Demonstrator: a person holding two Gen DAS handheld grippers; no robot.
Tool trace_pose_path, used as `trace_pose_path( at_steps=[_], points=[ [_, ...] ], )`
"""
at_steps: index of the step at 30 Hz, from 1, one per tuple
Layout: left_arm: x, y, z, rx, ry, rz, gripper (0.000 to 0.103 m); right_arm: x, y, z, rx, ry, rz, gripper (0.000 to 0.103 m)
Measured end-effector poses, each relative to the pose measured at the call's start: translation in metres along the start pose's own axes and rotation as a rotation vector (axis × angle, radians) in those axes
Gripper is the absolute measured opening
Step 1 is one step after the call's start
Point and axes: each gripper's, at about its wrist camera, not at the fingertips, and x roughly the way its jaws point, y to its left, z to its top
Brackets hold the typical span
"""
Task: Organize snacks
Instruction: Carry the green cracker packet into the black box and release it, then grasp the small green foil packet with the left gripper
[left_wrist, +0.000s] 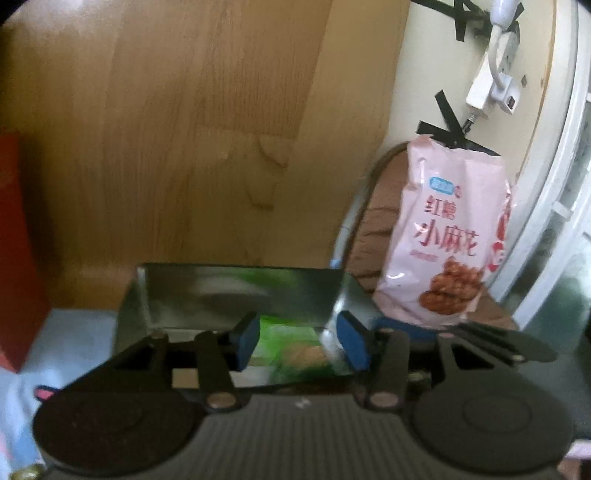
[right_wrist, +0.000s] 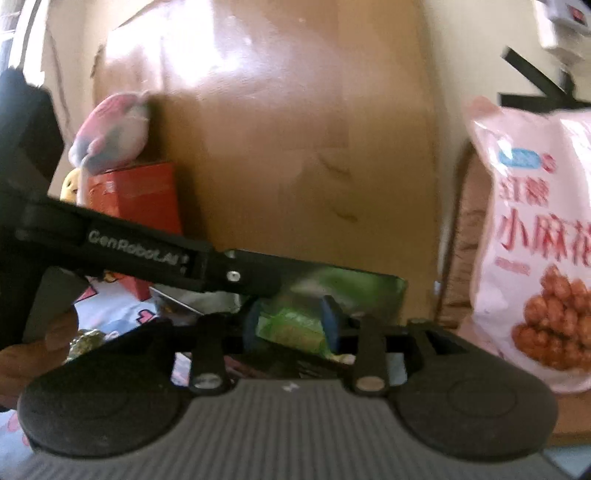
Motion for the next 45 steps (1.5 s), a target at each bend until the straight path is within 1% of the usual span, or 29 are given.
trace_pose_path(
  at_steps=[2, 4, 6, 7, 8, 10, 11, 12, 14, 15, 16, 17, 18, 20, 21, 24, 25, 27, 30, 33, 35, 37, 38, 39, 40, 41, 42, 43, 45],
  points=[
    [-0.019, 0.012, -0.005, -0.022, -0.045, 0.008, 0.047, -0.024, -0.011, -0.007, 0.084, -0.023, -0.008, 0.041],
    [-0.040, 0.028, -0.014, -0.048, -0.074, 0.006, 0.048, -0.047, -0.020, -0.019, 0.165, -0.014, 0.031, 0.042],
    [-0.049, 0.034, -0.025, -0.041, -0.045, 0.001, 0.048, -0.061, -0.021, -0.035, 0.188, 0.029, 0.077, 0.044],
    [-0.052, 0.036, -0.034, -0.044, -0.031, -0.011, 0.048, -0.063, -0.017, -0.044, 0.194, 0.066, 0.094, 0.045],
    [-0.053, 0.037, -0.041, -0.047, -0.014, -0.015, 0.048, -0.062, -0.015, -0.052, 0.205, 0.098, 0.102, 0.049],
    [-0.051, 0.038, -0.052, -0.054, 0.012, 0.022, 0.048, -0.053, -0.009, -0.058, 0.210, 0.140, 0.097, 0.049],
    [-0.048, 0.042, -0.057, -0.084, 0.029, 0.055, 0.048, -0.046, -0.007, -0.057, 0.218, 0.157, 0.103, 0.049],
    [-0.048, 0.047, -0.061, -0.123, 0.046, 0.062, 0.048, -0.039, -0.005, -0.057, 0.237, 0.170, 0.123, 0.049],
    [-0.045, 0.052, -0.070, -0.184, 0.096, 0.021, 0.046, -0.021, 0.001, -0.053, 0.258, 0.197, 0.153, 0.048],
    [-0.041, 0.048, -0.075, -0.174, 0.138, 0.014, 0.043, -0.015, 0.007, -0.055, 0.243, 0.221, 0.147, 0.046],
    [-0.041, 0.042, -0.081, -0.146, 0.153, 0.039, 0.040, -0.017, 0.015, -0.054, 0.207, 0.224, 0.131, 0.045],
    [-0.045, 0.035, -0.086, -0.103, 0.139, 0.072, 0.040, -0.018, 0.021, -0.055, 0.177, 0.223, 0.121, 0.043],
    [-0.050, 0.027, -0.091, -0.060, 0.140, 0.071, 0.040, -0.022, 0.026, -0.055, 0.154, 0.222, 0.112, 0.041],
    [-0.058, 0.016, -0.103, -0.046, 0.159, 0.016, 0.040, -0.034, 0.032, -0.057, 0.139, 0.221, 0.126, 0.037],
    [-0.062, 0.010, -0.109, -0.024, 0.157, 0.012, 0.040, -0.043, 0.033, -0.061, 0.134, 0.221, 0.133, 0.035],
    [-0.077, -0.011, -0.131, 0.034, 0.182, -0.041, 0.042, -0.071, 0.046, -0.072, 0.103, 0.216, 0.157, 0.035],
    [-0.082, -0.017, -0.138, 0.060, 0.176, -0.048, 0.044, -0.079, 0.050, -0.077, 0.094, 0.231, 0.164, 0.035],
    [-0.099, -0.028, -0.150, 0.115, 0.170, -0.077, 0.045, -0.101, 0.057, -0.088, 0.066, 0.222, 0.153, 0.035],
    [-0.127, -0.022, -0.158, 0.089, 0.151, -0.134, 0.045, -0.129, 0.068, -0.096, 0.055, 0.189, 0.162, 0.036],
    [-0.154, 0.003, -0.162, 0.029, 0.108, -0.149, 0.047, -0.136, 0.080, -0.095, 0.066, 0.177, 0.206, 0.036],
    [-0.172, 0.026, -0.159, -0.033, 0.063, -0.118, 0.050, -0.128, 0.092, -0.089, 0.037, 0.177, 0.223, 0.036],
    [-0.187, 0.052, -0.155, -0.095, 0.007, -0.028, 0.053, -0.114, 0.102, -0.079, 0.015, 0.176, 0.248, 0.036],
    [-0.191, 0.063, -0.153, -0.122, -0.006, 0.010, 0.053, -0.106, 0.107, -0.073, 0.009, 0.178, 0.265, 0.036],
    [-0.193, 0.078, -0.150, -0.166, -0.013, 0.054, 0.053, -0.098, 0.112, -0.068, 0.004, 0.182, 0.282, 0.036],
    [-0.194, 0.091, -0.147, -0.204, -0.014, 0.081, 0.053, -0.088, 0.118, -0.061, -0.010, 0.182, 0.302, 0.036],
    [-0.195, 0.103, -0.146, -0.235, -0.017, 0.098, 0.053, -0.079, 0.124, -0.055, -0.031, 0.178, 0.328, 0.038],
    [-0.193, 0.114, -0.143, -0.258, -0.025, 0.122, 0.053, -0.069, 0.131, -0.049, -0.056, 0.177, 0.353, 0.043],
    [-0.189, 0.122, -0.140, -0.272, -0.029, 0.151, 0.053, -0.056, 0.139, -0.042, -0.083, 0.185, 0.378, 0.044],
    [-0.175, 0.142, -0.135, -0.325, -0.016, 0.202, 0.053, -0.022, 0.153, -0.029, -0.100, 0.230, 0.404, 0.046]
  ],
)
